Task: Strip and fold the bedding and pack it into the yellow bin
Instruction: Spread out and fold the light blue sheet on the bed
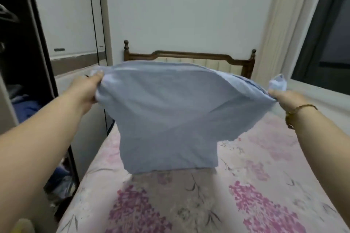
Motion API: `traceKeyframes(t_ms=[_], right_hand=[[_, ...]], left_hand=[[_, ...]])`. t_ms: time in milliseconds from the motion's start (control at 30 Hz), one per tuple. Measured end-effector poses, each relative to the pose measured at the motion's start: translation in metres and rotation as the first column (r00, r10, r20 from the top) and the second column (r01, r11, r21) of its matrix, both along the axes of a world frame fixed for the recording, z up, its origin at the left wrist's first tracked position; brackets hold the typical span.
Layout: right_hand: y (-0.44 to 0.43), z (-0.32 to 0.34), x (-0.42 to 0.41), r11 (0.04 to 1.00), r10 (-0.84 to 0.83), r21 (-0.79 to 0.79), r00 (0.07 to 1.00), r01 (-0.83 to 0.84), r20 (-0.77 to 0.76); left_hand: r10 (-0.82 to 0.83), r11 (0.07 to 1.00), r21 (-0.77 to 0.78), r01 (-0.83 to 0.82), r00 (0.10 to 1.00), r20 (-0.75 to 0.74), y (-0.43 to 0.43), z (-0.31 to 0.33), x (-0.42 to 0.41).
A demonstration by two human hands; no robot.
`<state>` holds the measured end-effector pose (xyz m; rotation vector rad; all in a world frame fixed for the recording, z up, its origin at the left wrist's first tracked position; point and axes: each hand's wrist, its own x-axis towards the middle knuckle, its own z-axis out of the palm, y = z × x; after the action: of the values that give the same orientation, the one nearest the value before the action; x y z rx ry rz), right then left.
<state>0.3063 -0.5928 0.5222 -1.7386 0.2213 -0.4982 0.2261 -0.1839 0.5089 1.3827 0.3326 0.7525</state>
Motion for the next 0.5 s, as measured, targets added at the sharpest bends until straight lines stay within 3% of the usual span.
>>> traceKeyframes(t_ms=[67, 167, 300, 400, 500], right_hand=[[-0.001, -0.002, -0.008, 1.000, -0.008, 0.007, 1.000, 0.008, -0.023], [0.001, -0.012, -0.025, 0.985, -0.150, 0.110, 0.980, 0.136, 0.131], [0.011, -0.043, -0.032, 0.973, -0.191, 0.146, 0.979, 0.179, 0.073], [0.016, -0.043, -0.045, 0.942, -0.263, 0.278, 0.931, 0.191, 0.254], [0.025, -0.048, -0.047, 0.944, -0.177, 0.315, 0.959, 0.102, 0.219]], left_hand=[[-0.006, 1.000, -0.029, 0.005, 0.999, -0.039, 0.007, -0.016, -0.007], [-0.027, 0.996, -0.079, 0.037, 0.991, 0.133, 0.011, -0.016, -0.027], [0.051, 0.998, 0.036, -0.056, 0.990, 0.134, 0.007, -0.039, -0.050], [0.091, 0.988, -0.144, -0.056, 0.964, 0.249, 0.024, -0.053, -0.063], [0.077, 0.974, -0.225, -0.033, 0.979, 0.188, 0.017, -0.067, -0.068]])
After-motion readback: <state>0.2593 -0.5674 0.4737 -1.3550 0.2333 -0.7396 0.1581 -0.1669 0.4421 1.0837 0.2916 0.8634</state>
